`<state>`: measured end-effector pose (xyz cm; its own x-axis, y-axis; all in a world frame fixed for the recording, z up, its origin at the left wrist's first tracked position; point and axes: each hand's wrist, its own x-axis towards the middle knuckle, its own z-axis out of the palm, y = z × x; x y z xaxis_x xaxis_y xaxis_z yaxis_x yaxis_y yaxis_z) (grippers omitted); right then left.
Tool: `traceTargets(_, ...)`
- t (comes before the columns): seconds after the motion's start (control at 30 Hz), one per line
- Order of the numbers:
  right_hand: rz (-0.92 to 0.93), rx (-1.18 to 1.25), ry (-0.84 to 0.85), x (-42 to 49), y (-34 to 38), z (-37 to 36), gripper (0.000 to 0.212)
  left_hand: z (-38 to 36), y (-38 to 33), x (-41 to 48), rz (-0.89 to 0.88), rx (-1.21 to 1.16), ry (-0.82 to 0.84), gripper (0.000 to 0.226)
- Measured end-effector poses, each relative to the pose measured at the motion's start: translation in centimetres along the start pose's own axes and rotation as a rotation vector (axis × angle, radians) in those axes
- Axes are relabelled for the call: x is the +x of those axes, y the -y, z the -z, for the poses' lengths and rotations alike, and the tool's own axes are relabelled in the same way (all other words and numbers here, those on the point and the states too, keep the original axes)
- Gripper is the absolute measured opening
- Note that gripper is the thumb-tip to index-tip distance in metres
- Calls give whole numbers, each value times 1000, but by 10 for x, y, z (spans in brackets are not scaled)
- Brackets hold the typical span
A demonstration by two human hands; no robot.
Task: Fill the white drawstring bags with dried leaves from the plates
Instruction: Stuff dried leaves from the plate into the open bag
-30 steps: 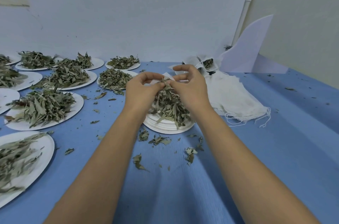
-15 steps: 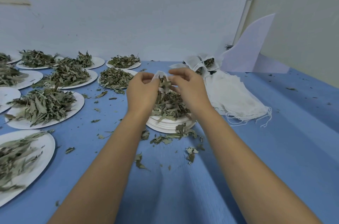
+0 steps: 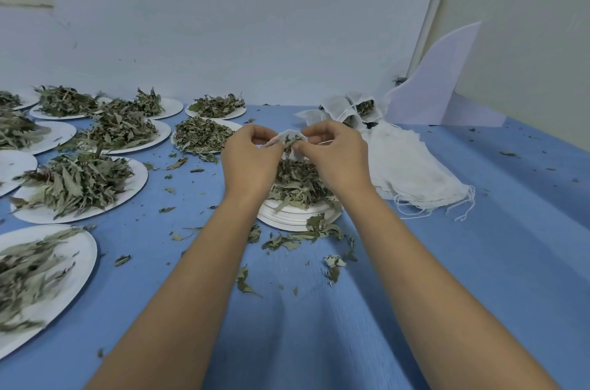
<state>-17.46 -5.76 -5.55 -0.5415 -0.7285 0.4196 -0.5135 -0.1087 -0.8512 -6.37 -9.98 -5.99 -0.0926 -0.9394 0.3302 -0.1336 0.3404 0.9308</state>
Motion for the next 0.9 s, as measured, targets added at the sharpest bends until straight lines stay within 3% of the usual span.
traceTargets(0.2, -54, 67, 76, 0, 4, 10, 21, 1, 2, 3, 63, -73, -20, 10)
traceTargets(0.37, -11, -260, 307, 4, 1, 20, 14, 3, 1, 7, 181, -248, -24, 5)
traceTargets(0.57, -39, -540, 492, 2, 5, 25, 64, 5, 0, 9, 147, -274, -87, 7)
traceTargets(0.7, -72, -655, 662, 3, 5, 33, 80, 4, 0, 8, 155, -293, -81, 8)
traceTargets(0.9, 34, -596, 620, 4, -6, 23, 59, 4, 1, 9, 174, -308, -84, 12)
